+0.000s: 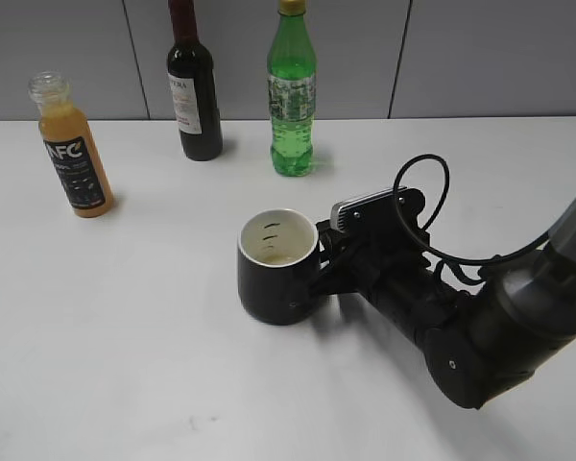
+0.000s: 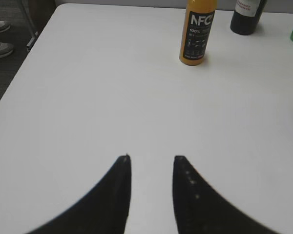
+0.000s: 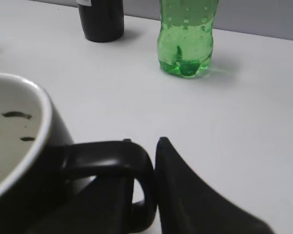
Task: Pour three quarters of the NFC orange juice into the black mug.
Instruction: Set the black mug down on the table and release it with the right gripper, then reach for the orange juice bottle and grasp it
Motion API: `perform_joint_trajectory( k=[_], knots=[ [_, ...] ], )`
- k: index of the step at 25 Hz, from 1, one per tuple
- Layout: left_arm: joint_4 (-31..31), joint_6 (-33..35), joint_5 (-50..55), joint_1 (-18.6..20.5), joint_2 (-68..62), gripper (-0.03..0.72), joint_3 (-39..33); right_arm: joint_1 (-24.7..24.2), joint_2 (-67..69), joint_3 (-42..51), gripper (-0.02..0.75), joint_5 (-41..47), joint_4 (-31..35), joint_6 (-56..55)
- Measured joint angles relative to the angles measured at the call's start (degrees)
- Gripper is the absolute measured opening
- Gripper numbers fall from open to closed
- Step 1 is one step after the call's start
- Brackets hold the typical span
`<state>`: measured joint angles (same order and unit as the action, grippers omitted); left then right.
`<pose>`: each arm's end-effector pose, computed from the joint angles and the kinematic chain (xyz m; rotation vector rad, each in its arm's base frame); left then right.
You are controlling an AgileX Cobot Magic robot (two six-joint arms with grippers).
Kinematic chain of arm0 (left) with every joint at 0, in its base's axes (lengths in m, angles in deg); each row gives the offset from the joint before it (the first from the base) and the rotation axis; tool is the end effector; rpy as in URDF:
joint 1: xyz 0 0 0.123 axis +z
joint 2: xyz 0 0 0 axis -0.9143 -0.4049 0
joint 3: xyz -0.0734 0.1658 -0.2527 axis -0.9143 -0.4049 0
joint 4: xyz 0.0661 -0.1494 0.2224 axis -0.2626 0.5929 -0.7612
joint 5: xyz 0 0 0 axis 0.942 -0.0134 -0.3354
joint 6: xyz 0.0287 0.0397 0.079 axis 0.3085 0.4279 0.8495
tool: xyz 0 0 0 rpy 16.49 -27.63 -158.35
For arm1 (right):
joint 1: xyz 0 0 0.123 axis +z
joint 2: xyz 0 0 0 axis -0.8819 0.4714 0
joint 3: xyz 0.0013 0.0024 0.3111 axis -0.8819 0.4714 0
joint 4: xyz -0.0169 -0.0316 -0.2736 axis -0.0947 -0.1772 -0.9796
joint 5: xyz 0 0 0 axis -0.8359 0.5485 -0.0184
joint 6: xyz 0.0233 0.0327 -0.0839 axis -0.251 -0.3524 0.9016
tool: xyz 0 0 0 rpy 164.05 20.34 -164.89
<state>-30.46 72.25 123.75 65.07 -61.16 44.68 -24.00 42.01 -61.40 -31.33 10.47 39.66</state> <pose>-0.0078 -0.0009 0.2818 0.0974 2.0737 0.0205 0.2941 0.1991 0.0598 -0.3378 1.7937 0.3003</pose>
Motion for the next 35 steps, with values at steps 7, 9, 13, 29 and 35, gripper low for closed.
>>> perform_joint_trajectory(
  k=[7, 9, 13, 29, 35],
  knots=[
    [0.0, 0.0, 0.0, 0.0, 0.0, 0.235, 0.0, 0.0, 0.0, 1.7, 0.223, -0.5, -0.2, -0.2],
    [0.0, 0.0, 0.0, 0.0, 0.0, 0.235, 0.0, 0.0, 0.0, 1.7, 0.261, -0.6, -0.2, -0.2],
    [0.0, 0.0, 0.0, 0.0, 0.0, 0.235, 0.0, 0.0, 0.0, 1.8, 0.367, -0.6, -0.2, -0.2],
    [0.0, 0.0, 0.0, 0.0, 0.0, 0.235, 0.0, 0.0, -1.7, 7.0, 0.608, -1.7, 0.5, -0.7],
    [0.0, 0.0, 0.0, 0.0, 0.0, 0.235, 0.0, 0.0, -7.9, 14.7, 0.608, -1.4, 0.5, -0.7]
  ],
)
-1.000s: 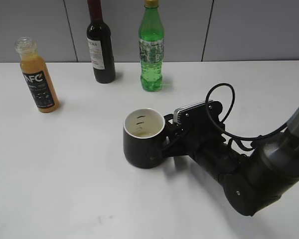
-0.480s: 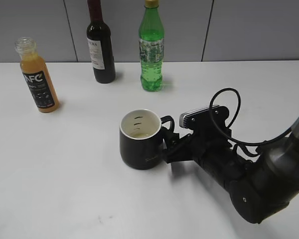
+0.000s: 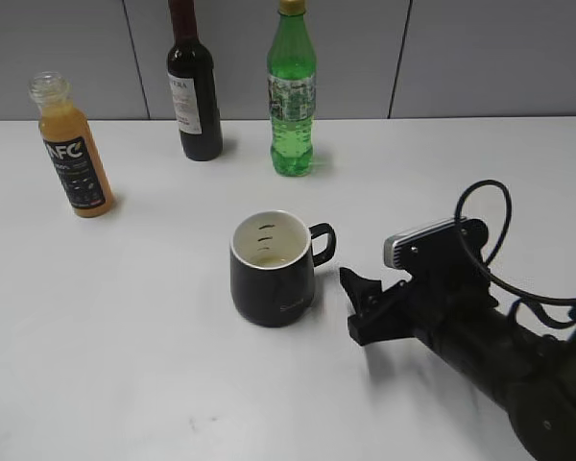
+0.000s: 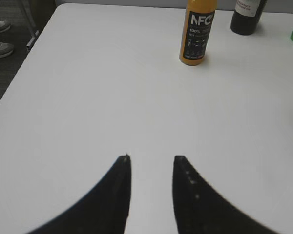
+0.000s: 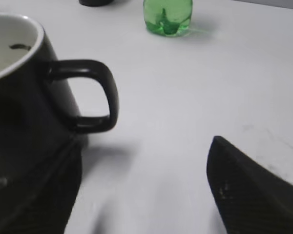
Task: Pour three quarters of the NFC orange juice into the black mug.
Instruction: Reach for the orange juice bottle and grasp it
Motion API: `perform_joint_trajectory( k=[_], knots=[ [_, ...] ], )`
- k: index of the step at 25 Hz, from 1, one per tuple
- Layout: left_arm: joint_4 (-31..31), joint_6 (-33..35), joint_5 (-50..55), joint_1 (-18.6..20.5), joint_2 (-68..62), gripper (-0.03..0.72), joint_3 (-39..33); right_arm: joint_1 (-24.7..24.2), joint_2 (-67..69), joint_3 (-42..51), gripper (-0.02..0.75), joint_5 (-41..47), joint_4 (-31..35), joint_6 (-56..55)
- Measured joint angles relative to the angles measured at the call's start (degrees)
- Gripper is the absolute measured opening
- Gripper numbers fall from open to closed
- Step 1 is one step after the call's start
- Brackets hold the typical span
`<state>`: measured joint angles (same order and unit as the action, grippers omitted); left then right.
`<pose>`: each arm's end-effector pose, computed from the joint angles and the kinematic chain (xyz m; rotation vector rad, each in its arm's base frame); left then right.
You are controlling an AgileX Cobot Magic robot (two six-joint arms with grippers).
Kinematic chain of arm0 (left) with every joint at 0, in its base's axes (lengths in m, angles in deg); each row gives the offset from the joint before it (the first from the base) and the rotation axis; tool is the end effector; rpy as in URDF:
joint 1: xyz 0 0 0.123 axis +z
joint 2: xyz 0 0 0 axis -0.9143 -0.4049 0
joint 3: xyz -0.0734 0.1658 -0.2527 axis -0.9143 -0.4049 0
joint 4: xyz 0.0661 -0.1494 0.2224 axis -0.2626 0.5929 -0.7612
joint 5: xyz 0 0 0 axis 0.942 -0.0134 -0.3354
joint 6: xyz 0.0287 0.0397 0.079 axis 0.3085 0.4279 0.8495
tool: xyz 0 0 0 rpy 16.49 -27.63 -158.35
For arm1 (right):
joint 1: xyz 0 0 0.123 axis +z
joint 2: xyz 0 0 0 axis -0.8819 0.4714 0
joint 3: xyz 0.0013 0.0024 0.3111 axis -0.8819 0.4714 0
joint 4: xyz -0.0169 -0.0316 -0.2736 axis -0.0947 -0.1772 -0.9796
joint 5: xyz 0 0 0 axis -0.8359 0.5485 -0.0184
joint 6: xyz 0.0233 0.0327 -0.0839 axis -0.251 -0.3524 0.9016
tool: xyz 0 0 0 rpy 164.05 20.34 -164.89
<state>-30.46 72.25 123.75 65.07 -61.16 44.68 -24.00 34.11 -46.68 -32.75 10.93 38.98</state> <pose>-0.0078 -0.0009 0.2818 0.0974 2.0737 0.0205 0.2404 0.1562 0.0736 -0.3570 1.8799 0.2607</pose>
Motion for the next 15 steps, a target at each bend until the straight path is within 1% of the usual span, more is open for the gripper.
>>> perform_joint_trajectory(
  k=[6, 11, 12, 13, 15],
  knots=[
    [0.0, 0.0, 0.0, 0.0, 0.0, 0.235, 0.0, 0.0, -8.8, 9.6, 0.608, 0.0, 0.4, 0.0],
    [0.0, 0.0, 0.0, 0.0, 0.0, 0.235, 0.0, 0.0, -18.4, 11.4, 0.608, 0.5, 0.4, 2.7],
    [0.0, 0.0, 0.0, 0.0, 0.0, 0.235, 0.0, 0.0, -20.9, 11.0, 0.608, 2.1, 0.4, 4.0],
    [0.0, 0.0, 0.0, 0.0, 0.0, 0.235, 0.0, 0.0, -23.4, 10.1, 0.608, 5.9, 0.4, 5.8],
    [0.0, 0.0, 0.0, 0.0, 0.0, 0.235, 0.0, 0.0, -27.7, 7.4, 0.608, 17.2, 0.8, 9.8]
  ],
)
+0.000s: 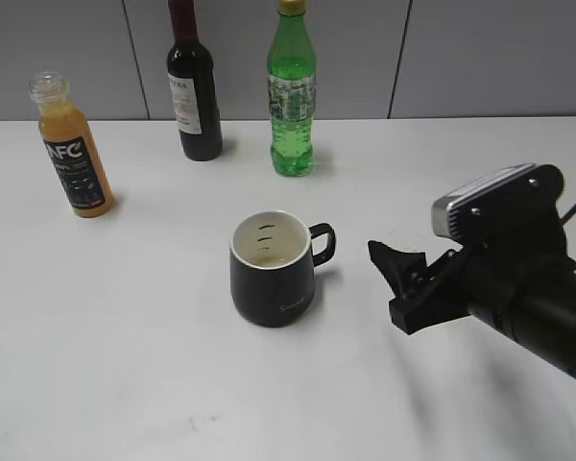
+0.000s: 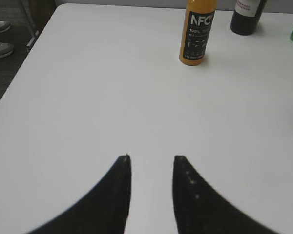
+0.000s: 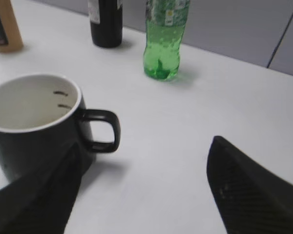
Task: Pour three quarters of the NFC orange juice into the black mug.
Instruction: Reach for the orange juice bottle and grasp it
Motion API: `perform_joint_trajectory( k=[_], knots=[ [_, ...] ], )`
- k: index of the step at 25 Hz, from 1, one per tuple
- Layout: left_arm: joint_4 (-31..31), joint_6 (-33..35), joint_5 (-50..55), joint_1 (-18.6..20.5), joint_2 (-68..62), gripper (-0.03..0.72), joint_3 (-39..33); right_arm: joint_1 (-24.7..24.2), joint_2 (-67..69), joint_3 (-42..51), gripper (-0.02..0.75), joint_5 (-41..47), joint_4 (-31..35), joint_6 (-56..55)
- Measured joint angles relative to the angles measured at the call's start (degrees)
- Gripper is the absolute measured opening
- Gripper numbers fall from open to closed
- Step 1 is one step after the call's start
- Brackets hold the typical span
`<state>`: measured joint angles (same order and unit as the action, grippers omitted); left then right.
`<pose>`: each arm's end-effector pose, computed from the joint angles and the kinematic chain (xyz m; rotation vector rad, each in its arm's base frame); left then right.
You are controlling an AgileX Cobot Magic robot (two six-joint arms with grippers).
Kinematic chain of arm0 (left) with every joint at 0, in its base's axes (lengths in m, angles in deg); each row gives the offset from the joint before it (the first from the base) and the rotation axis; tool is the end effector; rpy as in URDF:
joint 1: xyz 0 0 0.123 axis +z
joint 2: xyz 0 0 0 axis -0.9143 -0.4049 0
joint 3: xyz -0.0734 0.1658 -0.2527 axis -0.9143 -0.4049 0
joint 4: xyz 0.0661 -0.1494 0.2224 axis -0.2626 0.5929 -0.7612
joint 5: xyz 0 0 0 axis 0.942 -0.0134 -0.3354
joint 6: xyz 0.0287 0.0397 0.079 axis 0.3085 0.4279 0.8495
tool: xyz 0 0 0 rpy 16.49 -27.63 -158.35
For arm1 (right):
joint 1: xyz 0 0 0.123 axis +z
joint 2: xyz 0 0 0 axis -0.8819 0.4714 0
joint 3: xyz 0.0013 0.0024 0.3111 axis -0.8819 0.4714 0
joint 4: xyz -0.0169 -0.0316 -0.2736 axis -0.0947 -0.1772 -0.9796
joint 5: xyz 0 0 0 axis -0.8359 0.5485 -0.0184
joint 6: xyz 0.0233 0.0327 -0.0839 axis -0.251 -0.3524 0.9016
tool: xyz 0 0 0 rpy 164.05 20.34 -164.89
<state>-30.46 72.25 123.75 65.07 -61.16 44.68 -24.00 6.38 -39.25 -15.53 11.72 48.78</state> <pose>-0.0078 -0.0009 0.2818 0.0974 2.0737 0.0205 0.2043 0.1316 0.1557 -0.4414 1.8181 0.2461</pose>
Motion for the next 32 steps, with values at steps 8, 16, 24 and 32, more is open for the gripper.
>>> perform_joint_trajectory(
  k=[8, 16, 24, 32],
  knots=[
    [0.0, 0.0, 0.0, 0.0, 0.0, 0.235, 0.0, 0.0, -6.6, -11.8, 0.594, 54.7, 4.8, 7.7],
    [0.0, 0.0, 0.0, 0.0, 0.0, 0.235, 0.0, 0.0, -9.2, -13.5, 0.587, 78.3, -5.4, -1.6],
    [0.0, 0.0, 0.0, 0.0, 0.0, 0.235, 0.0, 0.0, -27.4, -13.7, 0.585, 88.3, -11.0, -6.2],
    [0.0, 0.0, 0.0, 0.0, 0.0, 0.235, 0.0, -4.7, -45.1, -13.7, 0.585, 96.8, -13.3, -11.9]
  ],
)
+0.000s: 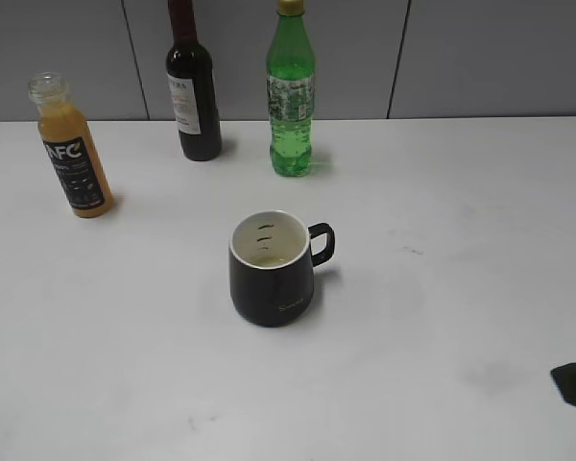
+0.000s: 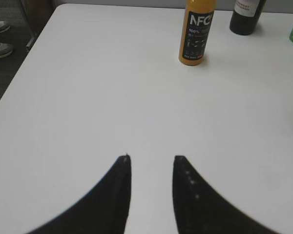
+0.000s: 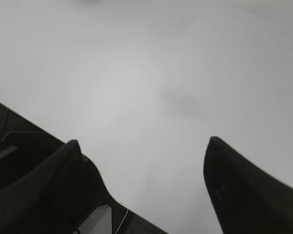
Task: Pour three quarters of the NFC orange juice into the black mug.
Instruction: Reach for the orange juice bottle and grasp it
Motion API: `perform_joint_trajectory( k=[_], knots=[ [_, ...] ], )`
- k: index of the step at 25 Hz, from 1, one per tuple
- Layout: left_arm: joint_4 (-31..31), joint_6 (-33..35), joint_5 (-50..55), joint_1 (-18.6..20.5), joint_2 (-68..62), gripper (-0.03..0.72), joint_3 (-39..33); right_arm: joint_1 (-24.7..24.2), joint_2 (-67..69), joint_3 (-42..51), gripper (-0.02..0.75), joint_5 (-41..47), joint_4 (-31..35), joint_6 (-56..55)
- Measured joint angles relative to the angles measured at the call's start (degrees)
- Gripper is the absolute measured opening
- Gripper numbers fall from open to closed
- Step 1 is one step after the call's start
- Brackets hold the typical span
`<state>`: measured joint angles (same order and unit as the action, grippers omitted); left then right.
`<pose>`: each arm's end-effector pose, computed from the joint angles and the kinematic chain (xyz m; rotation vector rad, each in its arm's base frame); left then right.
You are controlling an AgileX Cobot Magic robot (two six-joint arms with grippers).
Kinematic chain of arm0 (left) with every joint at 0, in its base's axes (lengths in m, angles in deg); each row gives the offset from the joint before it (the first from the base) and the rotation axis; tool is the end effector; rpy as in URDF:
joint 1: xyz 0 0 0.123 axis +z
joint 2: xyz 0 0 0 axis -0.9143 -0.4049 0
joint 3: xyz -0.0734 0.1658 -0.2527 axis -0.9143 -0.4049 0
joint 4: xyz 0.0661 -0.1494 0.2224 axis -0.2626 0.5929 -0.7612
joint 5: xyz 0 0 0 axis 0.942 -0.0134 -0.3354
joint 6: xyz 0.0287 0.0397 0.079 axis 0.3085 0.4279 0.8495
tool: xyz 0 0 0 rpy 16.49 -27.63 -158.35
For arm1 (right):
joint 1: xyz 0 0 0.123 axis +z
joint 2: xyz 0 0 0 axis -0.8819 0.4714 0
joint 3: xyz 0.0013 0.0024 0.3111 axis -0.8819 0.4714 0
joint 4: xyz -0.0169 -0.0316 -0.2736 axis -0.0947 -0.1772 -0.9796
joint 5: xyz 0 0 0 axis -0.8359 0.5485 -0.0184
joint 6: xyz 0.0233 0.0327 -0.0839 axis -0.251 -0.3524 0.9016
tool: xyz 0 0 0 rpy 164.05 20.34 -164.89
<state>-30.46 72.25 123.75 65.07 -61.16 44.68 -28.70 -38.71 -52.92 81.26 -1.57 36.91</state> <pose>-0.0078 -0.0009 0.2818 0.0974 2.0737 0.0205 0.1121 0.0782 0.2642 -0.6429 2.4600 0.3221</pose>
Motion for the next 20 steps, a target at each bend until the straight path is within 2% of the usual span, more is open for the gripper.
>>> perform_joint_trajectory(
  k=[6, 9, 13, 20],
  knots=[
    [0.0, 0.0, 0.0, 0.0, 0.0, 0.235, 0.0, -15.0, -13.0, 0.0, 0.585, 5.5, -0.6, -0.3],
    [0.0, 0.0, 0.0, 0.0, 0.0, 0.235, 0.0, -19.6, -20.8, 0.3, 0.585, 5.9, -2.3, -0.2],
    [0.0, 0.0, 0.0, 0.0, 0.0, 0.235, 0.0, -22.0, -30.4, 1.9, 0.585, 7.2, -3.2, -0.1],
    [0.0, 0.0, 0.0, 0.0, 0.0, 0.235, 0.0, -22.3, -42.6, 5.8, 0.585, 9.4, -4.3, 0.0]
  ],
)
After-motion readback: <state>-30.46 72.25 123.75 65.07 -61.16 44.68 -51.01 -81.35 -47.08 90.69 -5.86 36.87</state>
